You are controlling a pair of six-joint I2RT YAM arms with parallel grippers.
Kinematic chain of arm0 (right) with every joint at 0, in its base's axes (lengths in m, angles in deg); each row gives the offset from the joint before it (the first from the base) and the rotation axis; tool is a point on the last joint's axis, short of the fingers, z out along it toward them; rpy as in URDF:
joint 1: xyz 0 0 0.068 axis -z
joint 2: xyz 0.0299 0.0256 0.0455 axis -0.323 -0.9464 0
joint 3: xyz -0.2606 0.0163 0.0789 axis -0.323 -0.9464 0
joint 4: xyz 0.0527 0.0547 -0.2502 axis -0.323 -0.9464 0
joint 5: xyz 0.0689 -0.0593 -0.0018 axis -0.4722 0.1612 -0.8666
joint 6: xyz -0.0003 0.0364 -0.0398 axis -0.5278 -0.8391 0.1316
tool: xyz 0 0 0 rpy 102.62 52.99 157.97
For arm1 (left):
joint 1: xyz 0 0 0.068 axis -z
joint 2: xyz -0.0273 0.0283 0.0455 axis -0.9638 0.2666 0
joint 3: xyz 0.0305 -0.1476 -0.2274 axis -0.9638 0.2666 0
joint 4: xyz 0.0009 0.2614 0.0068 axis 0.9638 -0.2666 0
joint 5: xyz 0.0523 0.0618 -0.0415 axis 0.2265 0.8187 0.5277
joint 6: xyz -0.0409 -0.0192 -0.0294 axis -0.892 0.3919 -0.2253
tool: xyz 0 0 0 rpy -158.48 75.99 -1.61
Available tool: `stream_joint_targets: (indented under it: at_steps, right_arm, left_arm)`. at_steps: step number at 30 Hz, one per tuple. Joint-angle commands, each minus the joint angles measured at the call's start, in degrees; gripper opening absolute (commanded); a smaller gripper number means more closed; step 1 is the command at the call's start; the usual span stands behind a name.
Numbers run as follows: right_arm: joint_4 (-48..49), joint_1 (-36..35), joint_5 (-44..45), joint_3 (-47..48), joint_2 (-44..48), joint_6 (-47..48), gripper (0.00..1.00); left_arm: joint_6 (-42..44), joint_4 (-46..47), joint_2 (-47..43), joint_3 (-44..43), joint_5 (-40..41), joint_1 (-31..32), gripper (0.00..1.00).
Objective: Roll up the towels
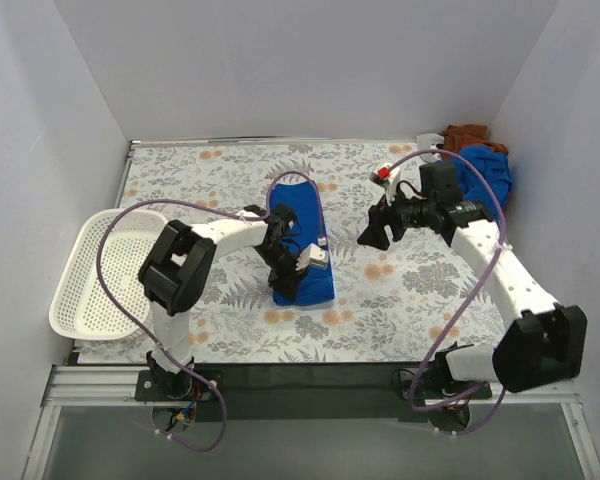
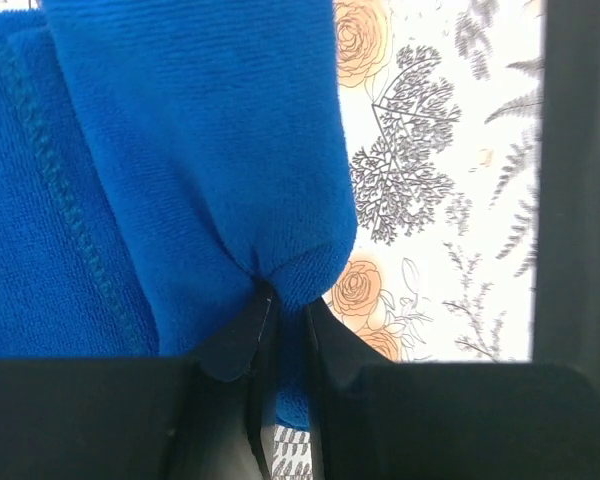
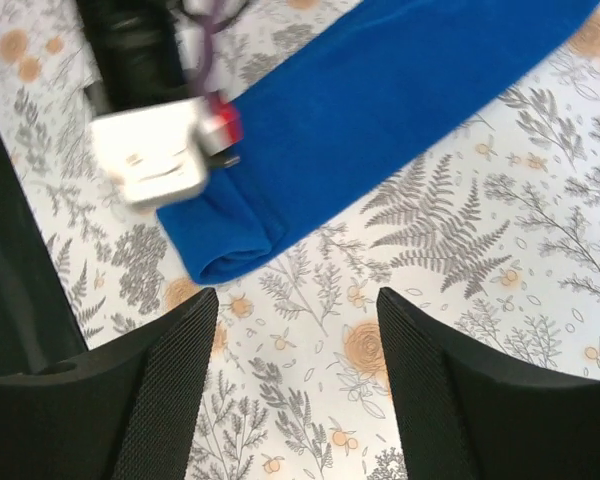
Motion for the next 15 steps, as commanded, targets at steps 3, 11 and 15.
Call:
stream_joint_targets:
  at_steps: [3, 11, 15]
  right_arm:
    - [0.3, -8.7, 3.3, -7.0, 7.6, 11.4, 0.51]
    - [6.8, -24.4, 11.5, -9.9, 4.4, 16.2, 0.51]
    - [7.5, -32.2, 18.9, -6.1, -3.4, 20.9, 0.57]
  left_arm:
    - [4.6, -14.6, 9.4, -7.1, -8.5, -4.5, 0.01]
    - [5.5, -17.2, 17.0, -12.3, -8.1, -5.7, 0.03]
    - [4.5, -17.7, 19.8, -14.5, -6.9, -5.9, 0.05]
